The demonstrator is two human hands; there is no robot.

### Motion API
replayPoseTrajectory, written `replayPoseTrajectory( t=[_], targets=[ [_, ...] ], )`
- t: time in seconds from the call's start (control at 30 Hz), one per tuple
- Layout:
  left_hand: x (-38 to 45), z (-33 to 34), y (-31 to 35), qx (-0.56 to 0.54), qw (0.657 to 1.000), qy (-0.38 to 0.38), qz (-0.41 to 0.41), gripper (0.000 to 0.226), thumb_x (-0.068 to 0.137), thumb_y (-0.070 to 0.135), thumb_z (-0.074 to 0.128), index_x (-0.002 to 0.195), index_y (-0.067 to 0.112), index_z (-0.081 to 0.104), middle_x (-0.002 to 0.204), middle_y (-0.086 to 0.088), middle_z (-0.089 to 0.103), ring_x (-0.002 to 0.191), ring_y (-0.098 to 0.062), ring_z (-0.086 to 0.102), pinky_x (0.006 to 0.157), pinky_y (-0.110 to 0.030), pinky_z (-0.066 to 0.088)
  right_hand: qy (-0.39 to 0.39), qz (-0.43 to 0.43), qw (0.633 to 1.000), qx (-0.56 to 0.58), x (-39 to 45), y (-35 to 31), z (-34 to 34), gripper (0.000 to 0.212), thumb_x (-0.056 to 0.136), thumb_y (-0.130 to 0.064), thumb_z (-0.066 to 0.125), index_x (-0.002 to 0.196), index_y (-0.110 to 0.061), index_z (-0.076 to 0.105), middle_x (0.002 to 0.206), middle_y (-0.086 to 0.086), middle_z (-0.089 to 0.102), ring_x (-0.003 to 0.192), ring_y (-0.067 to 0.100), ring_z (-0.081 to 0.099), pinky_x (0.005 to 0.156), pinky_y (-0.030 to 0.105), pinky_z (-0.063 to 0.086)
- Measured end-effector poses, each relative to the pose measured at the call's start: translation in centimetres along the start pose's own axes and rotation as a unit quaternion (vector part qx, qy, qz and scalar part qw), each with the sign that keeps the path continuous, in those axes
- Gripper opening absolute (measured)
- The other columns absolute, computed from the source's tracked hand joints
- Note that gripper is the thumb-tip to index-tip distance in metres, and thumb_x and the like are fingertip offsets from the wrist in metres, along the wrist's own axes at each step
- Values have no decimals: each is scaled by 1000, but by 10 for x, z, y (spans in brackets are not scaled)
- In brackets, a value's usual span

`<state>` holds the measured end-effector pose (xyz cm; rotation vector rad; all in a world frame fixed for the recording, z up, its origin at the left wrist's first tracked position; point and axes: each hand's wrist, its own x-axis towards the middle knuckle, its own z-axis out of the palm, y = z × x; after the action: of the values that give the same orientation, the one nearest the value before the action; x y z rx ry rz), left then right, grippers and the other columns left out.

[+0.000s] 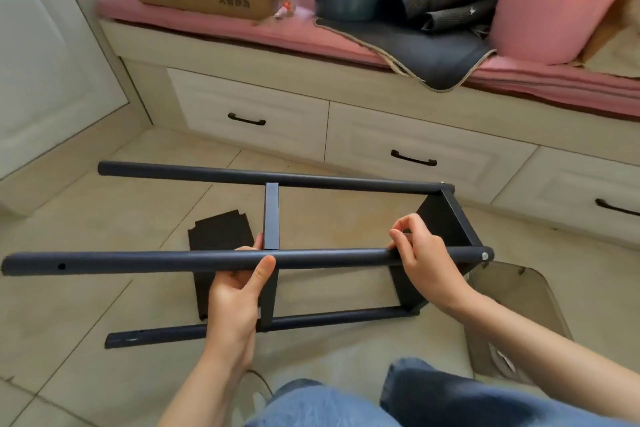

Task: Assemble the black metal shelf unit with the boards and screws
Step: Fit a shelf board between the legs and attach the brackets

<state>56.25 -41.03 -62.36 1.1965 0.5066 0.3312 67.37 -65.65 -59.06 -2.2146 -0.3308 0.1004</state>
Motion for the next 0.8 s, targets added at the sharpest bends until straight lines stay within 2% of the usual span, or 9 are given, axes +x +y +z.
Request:
replayPoseTrajectory(
  t=[0.1,0.17,0.23,0.33,0.57,0.67,0.73,0.8],
  targets=[
    [-9,-2,-15,-12,999,21,-28,54,65,40,80,114,20,67,121,3,72,117,-18,66,112,-44,42,-12,4,1000,-11,-5,5,-1,6,102,-25,47,96,-25,48,82,1,67,79,9,66,75,26,55],
    [-15,-4,-22,-26,999,30,-36,46,69,33,78,110,17,67,123,3,72,120,-19,64,114,-46,40,-33,3,999,-23,-8,7,-2,6,102,-24,47,96,-26,48,81,-2,66,78,6,65,74,24,53],
    [-20,-4,-26,-35,998,38,-38,37,71,29,76,106,17,68,123,1,72,121,-19,64,115,-45,39,-47,1,998,-34,-10,8,-3,4,102,-24,47,97,-25,48,82,-3,66,79,7,65,74,23,53],
    [-22,-5,-26,-30,998,43,-47,39,70,29,76,108,18,69,124,-3,71,121,-20,64,114,-44,40,-43,5,998,-42,-10,6,-3,5,102,-24,48,100,-19,50,84,-1,66,80,10,65,74,25,53],
    [-28,-3,-20,-5,997,43,-66,39,70,25,74,109,23,69,115,4,75,112,-15,68,105,-36,47,-100,9,986,-136,-7,-8,-4,7,101,-24,50,102,-17,51,88,-1,64,83,14,65,75,28,55],
    [-29,-3,-18,6,996,47,-71,40,71,25,74,110,21,67,116,9,74,114,-14,68,106,-36,47,-118,-17,987,-108,-3,-22,0,10,99,-23,54,102,-14,58,90,-3,68,88,13,66,83,34,56],
    [-31,-4,-18,2,996,50,-77,43,71,24,74,113,19,66,119,3,74,116,-17,67,108,-38,46,-155,-21,986,-59,1,-37,10,11,99,-24,55,99,-14,60,90,-4,72,90,10,67,87,36,55],
    [-35,-6,-15,10,995,51,-89,44,69,27,74,112,20,67,112,0,76,114,-18,67,105,-36,47,-204,-27,978,-20,3,-50,24,13,100,-25,54,98,-15,60,90,-6,74,90,5,67,88,33,54]
  ],
)
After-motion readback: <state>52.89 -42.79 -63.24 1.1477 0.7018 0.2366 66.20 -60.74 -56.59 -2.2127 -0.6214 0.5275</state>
